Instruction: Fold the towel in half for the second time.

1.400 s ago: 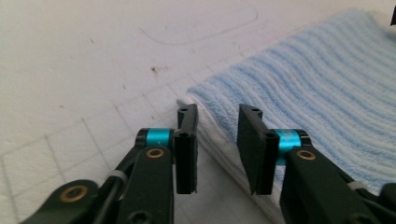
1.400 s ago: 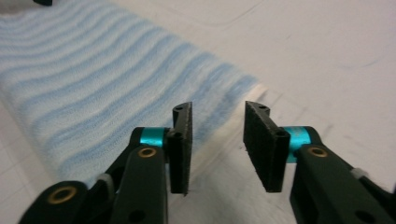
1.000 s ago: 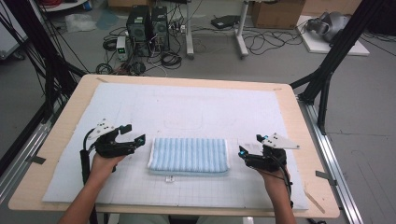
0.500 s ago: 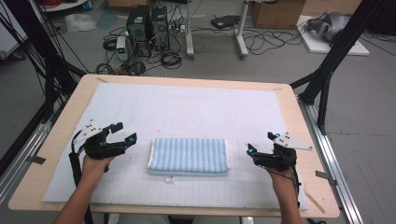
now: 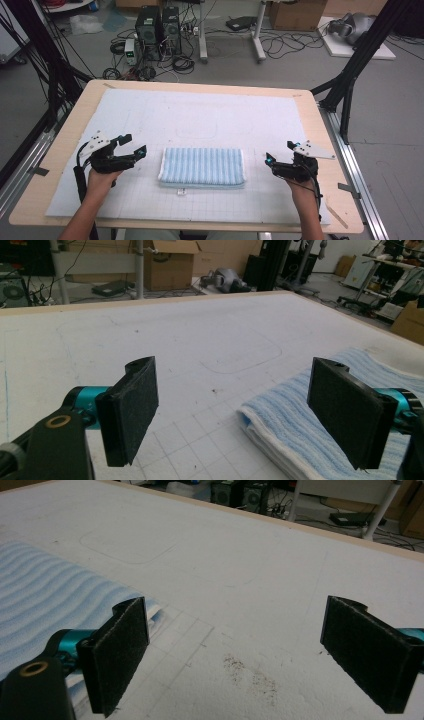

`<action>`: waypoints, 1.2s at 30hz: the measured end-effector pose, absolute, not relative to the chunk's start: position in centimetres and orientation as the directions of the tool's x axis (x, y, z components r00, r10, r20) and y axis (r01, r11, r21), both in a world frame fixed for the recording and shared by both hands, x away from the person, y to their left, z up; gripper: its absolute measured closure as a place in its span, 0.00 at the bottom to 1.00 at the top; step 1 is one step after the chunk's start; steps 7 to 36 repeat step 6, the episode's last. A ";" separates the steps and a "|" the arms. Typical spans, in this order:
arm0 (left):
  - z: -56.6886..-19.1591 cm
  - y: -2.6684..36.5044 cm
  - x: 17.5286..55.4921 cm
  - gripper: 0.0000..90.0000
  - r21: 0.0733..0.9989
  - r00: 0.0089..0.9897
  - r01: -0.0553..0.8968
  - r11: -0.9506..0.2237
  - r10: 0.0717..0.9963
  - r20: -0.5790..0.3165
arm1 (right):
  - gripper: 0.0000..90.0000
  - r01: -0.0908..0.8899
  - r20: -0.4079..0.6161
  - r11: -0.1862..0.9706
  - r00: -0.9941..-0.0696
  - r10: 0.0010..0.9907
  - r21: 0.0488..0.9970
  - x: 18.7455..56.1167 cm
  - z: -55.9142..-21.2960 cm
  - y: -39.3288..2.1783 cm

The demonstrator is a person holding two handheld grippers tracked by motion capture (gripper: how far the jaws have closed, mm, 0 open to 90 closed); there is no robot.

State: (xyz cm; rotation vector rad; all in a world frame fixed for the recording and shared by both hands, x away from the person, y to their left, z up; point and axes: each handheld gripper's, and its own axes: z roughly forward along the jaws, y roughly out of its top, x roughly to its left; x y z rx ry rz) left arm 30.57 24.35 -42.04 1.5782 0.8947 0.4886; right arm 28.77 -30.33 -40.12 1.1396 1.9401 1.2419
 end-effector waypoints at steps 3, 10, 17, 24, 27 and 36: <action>-42.1 24.5 30.6 0.23 0.961 0.612 0.275 -0.007 0.772 -0.170 | 0.12 0.356 -0.011 0.206 -0.479 0.878 0.912 28.8 -40.2 -30.3; -42.2 24.5 30.7 0.23 0.961 0.612 0.275 -0.005 0.772 -0.171 | 0.12 0.361 -0.012 0.210 -0.479 0.878 0.909 28.9 -40.3 -30.4; -42.2 24.5 30.7 0.23 0.961 0.612 0.275 -0.005 0.772 -0.171 | 0.12 0.361 -0.012 0.210 -0.479 0.878 0.909 28.9 -40.3 -30.4; -42.2 24.5 30.7 0.23 0.961 0.612 0.275 -0.005 0.772 -0.171 | 0.12 0.361 -0.012 0.210 -0.479 0.878 0.909 28.9 -40.3 -30.4; -42.2 24.5 30.7 0.23 0.961 0.612 0.275 -0.005 0.772 -0.171 | 0.12 0.361 -0.012 0.210 -0.479 0.878 0.909 28.9 -40.3 -30.4; -42.2 24.5 30.7 0.23 0.961 0.612 0.275 -0.005 0.772 -0.171 | 0.12 0.361 -0.012 0.210 -0.479 0.878 0.909 28.9 -40.3 -30.4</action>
